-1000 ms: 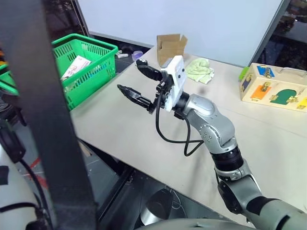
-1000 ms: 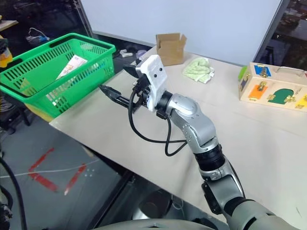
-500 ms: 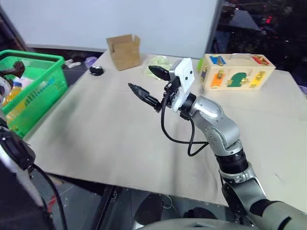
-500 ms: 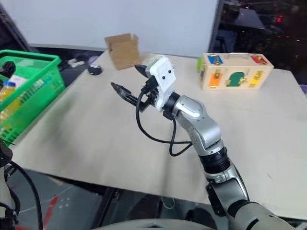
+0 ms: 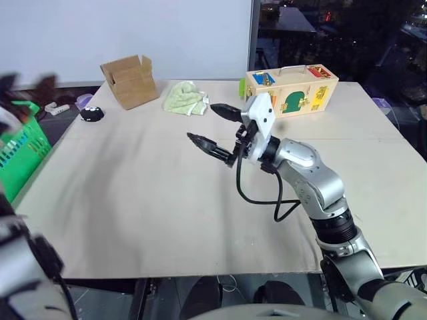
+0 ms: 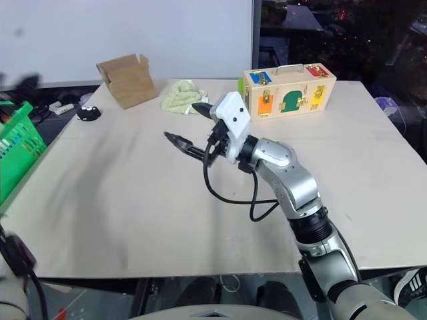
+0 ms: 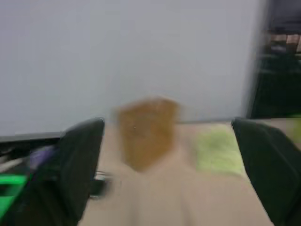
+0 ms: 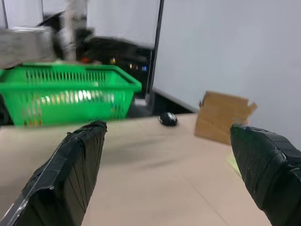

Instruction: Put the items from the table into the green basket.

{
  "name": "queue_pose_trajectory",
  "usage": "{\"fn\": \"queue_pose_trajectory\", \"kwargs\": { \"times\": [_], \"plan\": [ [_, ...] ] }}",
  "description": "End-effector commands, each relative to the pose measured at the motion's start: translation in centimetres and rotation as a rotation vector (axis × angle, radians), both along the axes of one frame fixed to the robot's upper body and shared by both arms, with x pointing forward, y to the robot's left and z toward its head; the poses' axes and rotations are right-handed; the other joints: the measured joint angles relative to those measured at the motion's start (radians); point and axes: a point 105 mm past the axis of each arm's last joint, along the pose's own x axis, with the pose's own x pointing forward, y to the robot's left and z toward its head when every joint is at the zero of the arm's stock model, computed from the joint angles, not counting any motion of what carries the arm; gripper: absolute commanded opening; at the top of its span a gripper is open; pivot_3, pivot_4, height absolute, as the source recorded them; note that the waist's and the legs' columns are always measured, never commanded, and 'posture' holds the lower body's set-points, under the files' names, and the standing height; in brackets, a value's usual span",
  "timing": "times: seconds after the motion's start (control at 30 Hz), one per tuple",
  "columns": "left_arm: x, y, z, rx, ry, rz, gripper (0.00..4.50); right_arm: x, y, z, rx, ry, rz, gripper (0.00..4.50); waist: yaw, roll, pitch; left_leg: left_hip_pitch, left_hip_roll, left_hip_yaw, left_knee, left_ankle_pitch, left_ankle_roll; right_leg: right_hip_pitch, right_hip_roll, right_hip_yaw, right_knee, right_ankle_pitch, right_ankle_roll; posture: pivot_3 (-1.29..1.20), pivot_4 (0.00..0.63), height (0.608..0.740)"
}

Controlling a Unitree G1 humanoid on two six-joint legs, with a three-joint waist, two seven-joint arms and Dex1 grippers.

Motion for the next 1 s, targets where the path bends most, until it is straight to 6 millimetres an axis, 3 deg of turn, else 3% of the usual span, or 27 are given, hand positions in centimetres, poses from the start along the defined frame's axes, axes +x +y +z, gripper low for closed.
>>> {"fn": "queue_pose_trajectory", "kwargs": {
  "times": [0.03, 0.17, 0.33, 0.57, 0.77, 1.0],
  "plan": [
    [-2.9, -4.8, 1.1, 0.028, -0.04, -0.079, 4.49, 0.2, -1.0, 0.6, -0.008, -0.05, -0.017, 4.5, 0.005, -0.003, -0.001, -0.001, 0.001, -0.001, 0.0, -0.001, 0.002, -0.001, 0.001, 0.0, 0.0, 0.0, 0.0, 0.31, 0.0, 0.74],
    [-4.6, -9.3, -0.9, 0.006, 0.003, -0.12, 4.49, 1.2, -3.0, -1.4, -0.087, -0.034, -0.082, 4.5, 0.039, -0.002, -0.002, -0.002, 0.0, -0.002, 0.001, -0.002, 0.003, -0.002, 0.002, -0.001, 0.001, 0.0, 0.0, 0.32, 0.0, 0.74],
    [-6.3, -11.9, -3.8, 0.014, 0.108, -0.153, 4.49, 1.5, -6.0, -3.6, -0.173, 0.022, -0.142, 4.5, 0.071, 0.002, 0.001, 0.008, -0.004, -0.001, 0.001, -0.002, 0.004, 0.009, 0.002, -0.001, 0.0, 0.0, 0.0, 0.3, 0.0, 0.74],
    [-8.0, -12.8, -7.4, 0.051, 0.246, -0.161, 4.49, 2.1, -11.1, -6.2, -0.257, 0.104, -0.367, 4.5, 0.082, 0.004, 0.001, 0.015, -0.004, 0.0, 0.0, -0.002, 0.004, 0.014, 0.002, 0.001, -0.002, 0.0, 0.0, 0.23, 0.0, 0.74],
    [-7.1, -14.4, -7.9, -0.002, 0.242, -0.197, 4.49, 0.9, -14.2, -7.0, -0.26, 0.147, -0.513, 4.5, 0.076, 0.008, -0.001, 0.014, -0.004, 0.0, 0.0, -0.002, 0.003, 0.015, 0.003, 0.002, -0.002, 0.0, -0.001, 0.15, 0.0, 0.74],
    [-7.4, -15.1, -8.4, -0.05, 0.254, -0.188, 4.49, -0.3, -16.2, -7.1, -0.258, 0.173, -0.61, 4.5, 0.01, 0.011, 0.0, 0.015, -0.003, 0.002, 0.0, -0.002, 0.003, 0.015, 0.003, 0.004, -0.002, 0.0, 0.0, 0.09, 0.016, 0.74]
  ]
}}
